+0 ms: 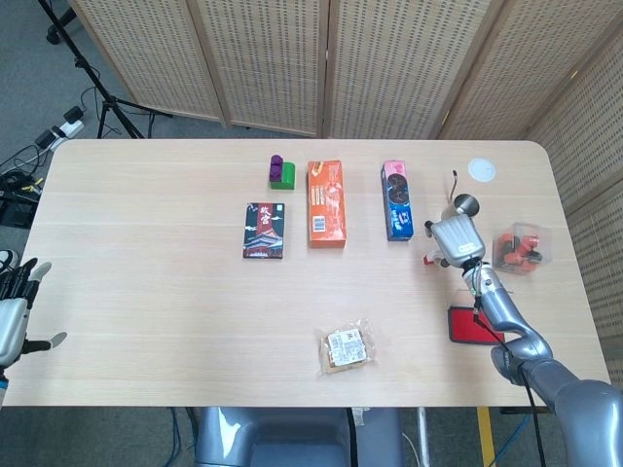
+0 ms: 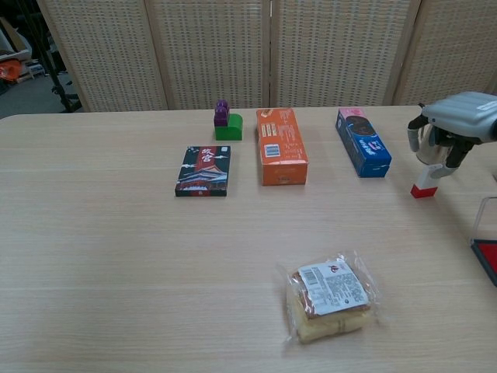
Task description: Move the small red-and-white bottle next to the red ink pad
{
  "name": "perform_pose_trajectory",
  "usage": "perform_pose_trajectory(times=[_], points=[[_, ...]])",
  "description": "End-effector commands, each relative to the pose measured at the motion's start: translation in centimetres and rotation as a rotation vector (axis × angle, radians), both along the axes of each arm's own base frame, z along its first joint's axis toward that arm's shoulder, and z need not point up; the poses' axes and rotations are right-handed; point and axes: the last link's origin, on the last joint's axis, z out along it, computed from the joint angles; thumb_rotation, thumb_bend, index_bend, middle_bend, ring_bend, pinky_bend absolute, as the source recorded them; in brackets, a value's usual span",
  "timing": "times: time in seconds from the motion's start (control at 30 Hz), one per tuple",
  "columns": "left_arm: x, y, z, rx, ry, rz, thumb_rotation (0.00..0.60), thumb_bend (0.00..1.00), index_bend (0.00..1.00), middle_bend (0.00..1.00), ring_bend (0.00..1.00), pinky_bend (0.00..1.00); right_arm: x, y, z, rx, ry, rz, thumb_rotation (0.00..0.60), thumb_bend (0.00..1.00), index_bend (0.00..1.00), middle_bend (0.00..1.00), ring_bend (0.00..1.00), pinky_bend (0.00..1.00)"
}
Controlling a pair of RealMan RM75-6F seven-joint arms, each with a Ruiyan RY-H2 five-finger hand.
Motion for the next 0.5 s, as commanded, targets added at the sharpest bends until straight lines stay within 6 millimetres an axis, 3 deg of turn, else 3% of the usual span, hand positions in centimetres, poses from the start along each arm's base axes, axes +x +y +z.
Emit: perform_pose_trajectory(times=[0.03, 0.5], points=[[0.02, 0.06, -0.04, 0.0, -0.001, 0.001, 0.6, 0.0, 0.0, 0.0, 0.0, 0.0, 0.08, -0.06, -0.46, 0.014, 0.004, 0.007, 0.6, 0.11, 0.44, 1.0, 1.0, 1.0], [0.0, 0.18, -0.16, -0.001, 0.004, 0.006, 0.6, 0.0, 0.0, 0.0, 0.0, 0.0, -0.55, -0.48, -0.86, 0.039, 0.06, 0.008, 0.6, 0.21, 0.45, 1.0, 1.0, 1.0]])
